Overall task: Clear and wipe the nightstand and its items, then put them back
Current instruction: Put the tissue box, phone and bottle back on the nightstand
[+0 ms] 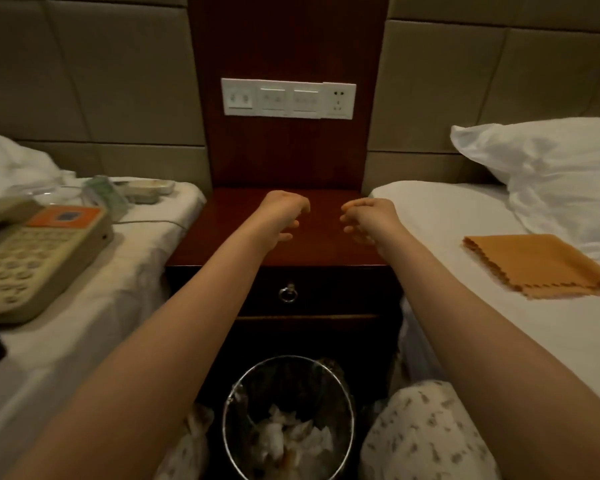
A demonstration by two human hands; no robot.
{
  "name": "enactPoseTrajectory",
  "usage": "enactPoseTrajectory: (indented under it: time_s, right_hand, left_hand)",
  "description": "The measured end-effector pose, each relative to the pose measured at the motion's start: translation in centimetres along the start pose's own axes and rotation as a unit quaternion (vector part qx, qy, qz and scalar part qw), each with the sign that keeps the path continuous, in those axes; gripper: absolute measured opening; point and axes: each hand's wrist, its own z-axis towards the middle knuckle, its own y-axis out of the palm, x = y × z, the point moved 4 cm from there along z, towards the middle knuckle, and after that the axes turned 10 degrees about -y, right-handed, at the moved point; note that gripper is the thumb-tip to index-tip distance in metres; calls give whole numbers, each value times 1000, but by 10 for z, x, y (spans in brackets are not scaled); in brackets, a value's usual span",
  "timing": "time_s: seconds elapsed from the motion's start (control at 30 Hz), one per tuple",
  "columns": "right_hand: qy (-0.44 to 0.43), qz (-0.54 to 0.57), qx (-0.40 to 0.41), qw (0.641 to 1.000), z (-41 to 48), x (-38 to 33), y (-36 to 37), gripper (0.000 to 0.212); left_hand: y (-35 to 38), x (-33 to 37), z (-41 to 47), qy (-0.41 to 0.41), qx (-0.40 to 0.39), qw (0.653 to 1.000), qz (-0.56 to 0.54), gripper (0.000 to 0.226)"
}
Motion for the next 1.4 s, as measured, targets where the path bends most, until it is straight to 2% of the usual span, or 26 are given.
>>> enactPoseTrajectory:
  time_s: [0.23,0.33,0.37,0.4,0.5,0.73,1.07,1.17,1.27,1.4]
  right_hand:
    - [-13,28,-101,994,-13,-37,96,20]
    - [-15,34,-137,990,-22,-50,134,20]
    - [-15,34,-148,988,-26,-54,146,21]
    - [-15,36,-159,987,-30,-58,158,21]
    - [-13,51,-189,981,-41,-65,188,19]
    - [10,54,-268,962,-63,-79,248,8]
    - [75,54,-334,938,-79,-76,313,19]
    - [92,42,-368,924,-86,-75,327,28]
    - [100,37,-373,922,-88,-72,337,41]
    - [142,110,-355,917,-92,-71,343,49]
  left_hand:
    - [-98,-21,-8,-18,94,995,7,34]
    - [-134,-30,-17,-32,133,991,6,9]
    - [-145,-33,-19,-37,147,988,7,10]
    - [-156,-36,-22,-43,156,987,10,10]
    - [-185,-46,-29,-57,183,981,20,36]
    - [-257,-60,-47,-90,269,958,42,41]
    - [-345,-90,-56,-132,378,913,76,59]
    - [-357,-94,-60,-152,371,913,82,59]
    - [-357,-102,-61,-193,331,919,89,55]
    - [-358,-121,-55,-246,295,921,69,63]
